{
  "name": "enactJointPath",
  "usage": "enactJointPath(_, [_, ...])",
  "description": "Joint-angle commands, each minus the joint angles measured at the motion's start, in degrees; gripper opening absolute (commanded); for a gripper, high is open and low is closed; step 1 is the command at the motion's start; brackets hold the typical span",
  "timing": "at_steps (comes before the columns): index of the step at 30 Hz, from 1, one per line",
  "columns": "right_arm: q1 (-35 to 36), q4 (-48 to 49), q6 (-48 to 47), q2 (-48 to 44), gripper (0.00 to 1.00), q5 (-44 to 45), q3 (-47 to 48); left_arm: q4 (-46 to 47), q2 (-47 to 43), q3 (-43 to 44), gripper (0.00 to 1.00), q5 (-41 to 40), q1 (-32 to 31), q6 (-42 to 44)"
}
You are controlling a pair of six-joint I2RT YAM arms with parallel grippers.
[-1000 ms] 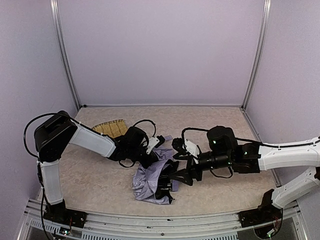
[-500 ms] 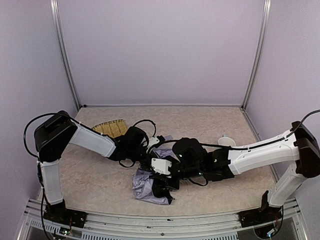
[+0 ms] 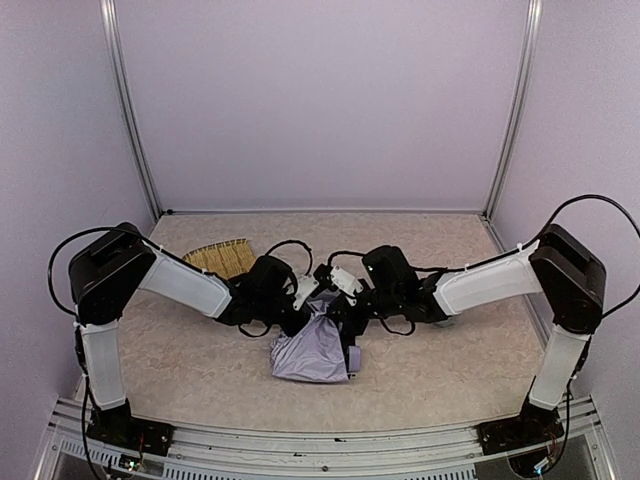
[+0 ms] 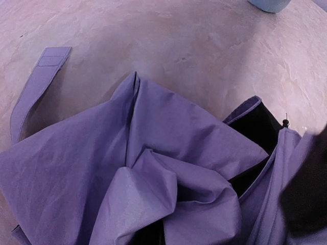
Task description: Put away the umbrella
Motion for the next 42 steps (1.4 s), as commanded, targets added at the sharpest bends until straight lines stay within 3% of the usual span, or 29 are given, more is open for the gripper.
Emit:
enactJointPath(1, [0.15, 3.51, 3.57, 4.61, 0.00, -5.88, -3.34, -2.85, 1.97, -2.76, 0.00, 1.25, 0.00, -0.61])
enactJointPath(4, [0.06, 5.25, 4.76, 6.36, 0.00, -6.95, -5.76, -0.74, 1.79, -3.05, 0.00, 0.41, 1.11, -2.73])
enactJointPath(7, [-0.47, 4.10, 5.10, 8.88, 0.00, -7.11, -5.96, 1.43, 1.33, -3.26, 0.06, -0.17, 2.26, -4.67])
enactJointPath(8, [-0.52, 3.50, 5.10, 9.83, 0.00, -7.29, -5.65, 2.38, 1.03, -3.39, 0.12, -0.35, 2.57, -5.22])
enactJointPath(13, [-0.58, 1.94, 5.10, 12.30, 0.00, -9.62, -5.78, 8.87, -4.16, -5.16, 0.56, -3.47, 3.28, -7.86])
enactJointPath(15, [-0.64, 1.30, 5.03, 12.50, 0.00, -9.92, -6.10, 13.31, -8.80, -7.78, 0.68, -4.35, 3.37, -8.18])
enactJointPath(18, [-0.61, -0.08, 4.70, 12.52, 0.00, -10.02, -5.98, 20.76, -16.91, -13.28, 0.78, -4.62, 3.54, -8.22])
enactJointPath(23, [-1.49, -6.12, 4.91, 13.20, 0.00, -9.09, -3.26, 20.45, -31.00, -19.60, 0.78, -4.36, 1.67, -5.65])
enactJointPath(28, [-3.95, -12.78, 5.92, 13.72, 0.00, -14.43, 0.46, 8.12, -39.65, -24.74, 0.73, -9.47, -9.60, 7.79])
enactJointPath(34, [-6.11, -21.00, 3.05, 14.68, 0.00, -18.56, 4.92, -7.04, -34.33, -24.13, 0.81, -18.64, -19.50, 17.60])
enactJointPath(38, [-6.40, -25.12, 0.25, 16.62, 0.00, -20.36, 7.86, -8.93, -28.45, -21.02, 0.84, -20.77, -19.78, 21.61])
enactJointPath(42, [-6.50, -26.71, -1.32, 18.40, 0.00, -21.00, 9.94, -11.00, -22.46, -17.41, 0.86, -17.69, -18.04, 24.92])
